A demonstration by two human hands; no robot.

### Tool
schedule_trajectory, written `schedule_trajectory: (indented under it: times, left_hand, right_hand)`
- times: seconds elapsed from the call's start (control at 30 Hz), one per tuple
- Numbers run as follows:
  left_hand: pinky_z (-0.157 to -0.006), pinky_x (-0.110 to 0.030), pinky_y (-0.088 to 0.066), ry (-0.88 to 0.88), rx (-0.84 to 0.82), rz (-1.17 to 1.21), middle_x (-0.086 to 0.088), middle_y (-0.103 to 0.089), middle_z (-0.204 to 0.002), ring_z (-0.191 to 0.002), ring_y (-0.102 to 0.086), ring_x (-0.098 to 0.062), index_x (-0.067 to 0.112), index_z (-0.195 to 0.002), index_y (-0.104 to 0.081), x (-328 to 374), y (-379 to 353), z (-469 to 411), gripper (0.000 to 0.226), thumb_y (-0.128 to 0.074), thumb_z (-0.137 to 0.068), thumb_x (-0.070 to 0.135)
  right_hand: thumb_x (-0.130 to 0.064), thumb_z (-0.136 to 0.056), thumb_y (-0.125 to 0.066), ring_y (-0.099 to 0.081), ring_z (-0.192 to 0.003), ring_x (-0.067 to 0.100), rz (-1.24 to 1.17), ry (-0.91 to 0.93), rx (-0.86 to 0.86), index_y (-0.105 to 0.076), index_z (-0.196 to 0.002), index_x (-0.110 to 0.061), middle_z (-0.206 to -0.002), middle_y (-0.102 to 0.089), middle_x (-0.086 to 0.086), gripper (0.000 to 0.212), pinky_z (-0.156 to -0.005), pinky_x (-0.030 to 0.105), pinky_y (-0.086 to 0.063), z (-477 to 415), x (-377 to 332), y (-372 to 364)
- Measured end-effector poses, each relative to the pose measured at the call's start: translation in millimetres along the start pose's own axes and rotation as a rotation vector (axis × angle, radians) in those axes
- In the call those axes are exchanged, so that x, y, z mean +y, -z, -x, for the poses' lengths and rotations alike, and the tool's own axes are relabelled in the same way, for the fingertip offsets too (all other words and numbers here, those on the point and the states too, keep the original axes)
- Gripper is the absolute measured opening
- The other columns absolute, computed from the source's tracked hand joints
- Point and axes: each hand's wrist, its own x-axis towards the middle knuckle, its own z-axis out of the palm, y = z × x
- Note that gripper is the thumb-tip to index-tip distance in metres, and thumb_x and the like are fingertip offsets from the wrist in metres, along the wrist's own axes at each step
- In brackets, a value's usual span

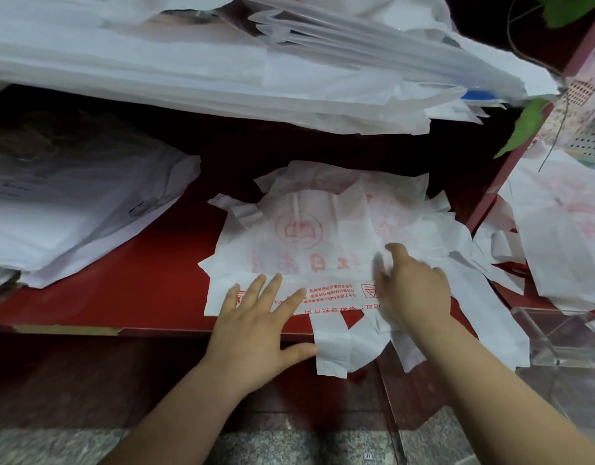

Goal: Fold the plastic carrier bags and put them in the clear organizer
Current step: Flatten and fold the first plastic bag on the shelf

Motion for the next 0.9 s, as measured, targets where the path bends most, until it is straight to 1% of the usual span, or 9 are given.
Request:
schedule_trajectory:
  times: [0.07, 0.13, 0.23, 0.33, 0.5, 0.6, 0.7, 0.8, 0.9]
  left_hand:
    - [-0.100, -0.050, -0.036, -0.002, 0.071, -0.026, -0.008, -0.039, -0.143, -0.128, -0.044, -0.029, 0.037, -0.135, -0.044, -3, -3, -1, 0.102, 0.019, -0.068, 0.081]
    - [-0.081, -0.047, -0.050, 0.001, 0.108, 0.015, -0.008, -0.064, -0.117, -0.105, -0.064, -0.027, 0.028, -0.115, -0.065, -6, -9, -2, 0.087, 0.002, -0.084, 0.073]
    - [-0.084, -0.043, -0.050, -0.017, 0.122, 0.005, -0.006, -0.067, -0.113, -0.102, -0.065, -0.024, 0.022, -0.112, -0.067, -6, -11, 0, 0.085, 0.000, -0.088, 0.068]
    - [-0.087, -0.036, -0.038, -0.046, 0.213, 0.000, -0.006, -0.068, -0.111, -0.100, -0.066, -0.022, 0.013, -0.110, -0.068, -11, -11, 4, 0.082, -0.004, -0.091, 0.061]
    - [-0.087, -0.031, -0.034, -0.097, 0.393, -0.024, -0.005, -0.069, -0.107, -0.105, -0.047, -0.017, 0.012, -0.105, -0.070, -37, -17, 14, 0.069, -0.028, -0.080, 0.062]
    - [-0.090, -0.039, -0.043, -0.113, 0.431, -0.023, -0.004, -0.068, -0.109, -0.108, -0.043, -0.014, 0.019, -0.106, -0.067, -60, -17, 25, 0.058, -0.037, -0.071, 0.053]
    - [-0.093, -0.033, -0.040, -0.133, 0.511, 0.029, -0.002, -0.070, -0.104, -0.105, -0.045, -0.013, 0.018, -0.099, -0.072, -72, -15, 35, 0.058, -0.033, -0.081, 0.057]
    - [-0.078, -0.028, -0.032, -0.144, 0.654, 0.043, -0.002, -0.071, -0.083, -0.087, -0.046, -0.014, 0.013, -0.084, -0.075, -69, -10, 42, 0.046, -0.041, -0.081, 0.043]
    - [-0.067, -0.028, -0.031, -0.112, 0.757, 0.034, -0.002, -0.065, -0.065, -0.074, -0.041, -0.016, 0.008, -0.074, -0.074, -60, -8, 50, 0.035, -0.044, -0.071, 0.026]
  right_hand:
    - [-0.020, -0.087, -0.048, -0.061, -0.092, 0.034, -0.131, 0.196, 0.176, -0.059, -0.114, -0.005, -0.102, -0.065, 0.013, 0.032, -0.077, 0.038, -0.047, 11, -8, 0]
    - [-0.024, -0.078, -0.044, -0.065, -0.093, 0.033, -0.281, 0.449, 0.170, -0.066, -0.103, -0.004, -0.104, -0.067, 0.015, 0.038, -0.079, 0.038, -0.051, 27, -21, -6]
    - [-0.037, -0.082, -0.029, -0.053, -0.119, 0.028, -0.343, 0.574, -0.137, -0.060, -0.119, -0.009, -0.130, -0.055, 0.013, 0.057, -0.102, 0.039, -0.030, 46, -33, -15]
    - [-0.058, -0.073, -0.003, -0.020, -0.140, 0.012, -0.262, 0.493, -0.306, -0.036, -0.140, -0.020, -0.151, -0.025, -0.003, 0.084, -0.107, 0.013, 0.002, 44, -20, -12]
    - [-0.062, -0.061, 0.009, -0.013, -0.140, 0.005, -0.165, 0.430, -0.340, -0.028, -0.143, -0.026, -0.153, -0.019, -0.009, 0.097, -0.102, 0.010, 0.004, 39, 13, 0]
    - [-0.057, -0.075, -0.003, -0.014, -0.140, 0.006, -0.154, 0.407, -0.336, -0.030, -0.142, -0.025, -0.152, -0.021, -0.008, 0.080, -0.105, 0.012, 0.002, 37, 21, 3]
    - [-0.057, -0.078, -0.012, -0.028, -0.137, 0.018, -0.184, 0.383, -0.204, -0.044, -0.136, -0.019, -0.146, -0.036, 0.000, 0.076, -0.111, 0.027, -0.012, 37, 12, 4]
    - [-0.048, -0.075, -0.041, -0.059, -0.105, 0.029, -0.204, 0.521, 0.113, -0.061, -0.112, -0.016, -0.117, -0.064, 0.007, 0.052, -0.093, 0.034, -0.042, 51, -16, 2]
    - [-0.043, -0.062, -0.064, -0.048, -0.092, 0.020, -0.132, 0.721, 0.191, -0.050, -0.106, -0.022, -0.105, -0.066, 0.001, 0.051, -0.076, 0.030, -0.032, 75, -54, -7]
